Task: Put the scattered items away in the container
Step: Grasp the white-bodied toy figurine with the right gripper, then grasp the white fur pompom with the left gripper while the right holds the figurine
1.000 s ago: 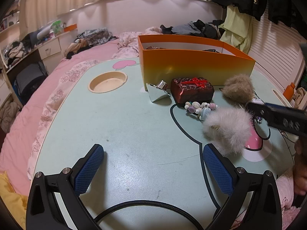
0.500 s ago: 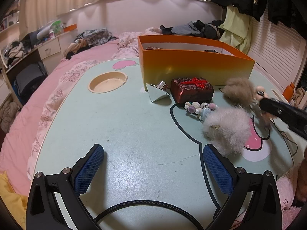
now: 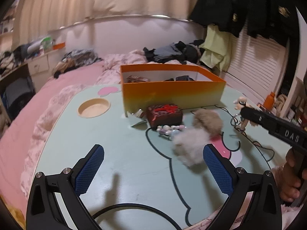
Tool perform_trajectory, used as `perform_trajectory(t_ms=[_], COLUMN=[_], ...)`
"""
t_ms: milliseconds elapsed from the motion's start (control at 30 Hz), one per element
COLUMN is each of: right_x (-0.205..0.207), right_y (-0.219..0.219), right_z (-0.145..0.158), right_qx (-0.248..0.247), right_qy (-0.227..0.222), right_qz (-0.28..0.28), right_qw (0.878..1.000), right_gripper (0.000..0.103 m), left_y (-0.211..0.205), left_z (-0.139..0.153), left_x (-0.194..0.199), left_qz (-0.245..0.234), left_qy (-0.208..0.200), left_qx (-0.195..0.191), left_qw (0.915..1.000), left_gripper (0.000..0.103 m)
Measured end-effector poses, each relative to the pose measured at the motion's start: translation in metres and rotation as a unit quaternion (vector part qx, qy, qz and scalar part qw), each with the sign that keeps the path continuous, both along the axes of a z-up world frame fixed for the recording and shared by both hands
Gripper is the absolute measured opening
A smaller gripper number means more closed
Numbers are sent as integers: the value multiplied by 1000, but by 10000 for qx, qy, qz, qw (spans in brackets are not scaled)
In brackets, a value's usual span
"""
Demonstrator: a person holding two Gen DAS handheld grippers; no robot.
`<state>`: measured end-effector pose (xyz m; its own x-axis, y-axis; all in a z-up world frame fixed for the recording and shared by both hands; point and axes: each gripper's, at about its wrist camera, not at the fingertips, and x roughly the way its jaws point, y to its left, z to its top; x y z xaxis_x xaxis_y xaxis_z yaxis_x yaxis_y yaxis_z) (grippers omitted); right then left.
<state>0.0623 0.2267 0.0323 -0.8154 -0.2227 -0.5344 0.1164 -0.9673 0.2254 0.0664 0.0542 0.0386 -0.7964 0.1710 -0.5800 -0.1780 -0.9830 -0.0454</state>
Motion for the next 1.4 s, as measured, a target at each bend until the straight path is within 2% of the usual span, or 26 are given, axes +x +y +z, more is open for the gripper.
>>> perform_trajectory(t_ms=[100,267,433,567,633,733,767,800,833,900,1033,1100,1400], right_x=[2,3,0,0,-1,0,0,0,0,0,2,2,5], right_y=[3,10,10,10,10,11,11,12,12,12,11,9,1], right_z=[4,10,7,4,3,2,2,1,1,1,2,1,-1], right_qx=[-45,-163,-201,-200,-202,-217,-226,-230,-230,-221,-210,-193,-105], right_qy=[66,131,40,-25,-45,-60,-66,-73,-77,-75,-3,25,9], right_qz=[11,-35,-48,-16,-9,-18,-19,-21,-21,-19,9,48,136], right_qw=[10000,9998,9998,9998,9998,9997,9997,9997,9997,9997,9998,9998,9999], right_gripper=[42,42,42,42,42,42,42,42,42,42,42,42,42], left_y=[6,4,11,19,21,27,29,32,33,29,17,14,12], left_z=[3,5,6,6,6,-1,-4,-9,-14,-16,-5,-1,-5], left_x=[3,6,3,-6,-13,-24,-26,-28,-29,-23,-1,4,0], left_qz=[-84,-224,-518,-545,-581,-600,-626,-700,-791,-780,-649,-589,-494], left_qy=[83,173,127,-14,-135,-424,-510,-648,-760,-703,-173,-37,-171], left_qx=[-65,56,125,96,164,137,105,108,200,344,527,531,480], left_qw=[9999,9996,9985,9985,9981,9972,9967,9954,9938,9939,9964,9968,9975], left_gripper=[103,103,103,100,91,68,54,28,20,21,21,21,21])
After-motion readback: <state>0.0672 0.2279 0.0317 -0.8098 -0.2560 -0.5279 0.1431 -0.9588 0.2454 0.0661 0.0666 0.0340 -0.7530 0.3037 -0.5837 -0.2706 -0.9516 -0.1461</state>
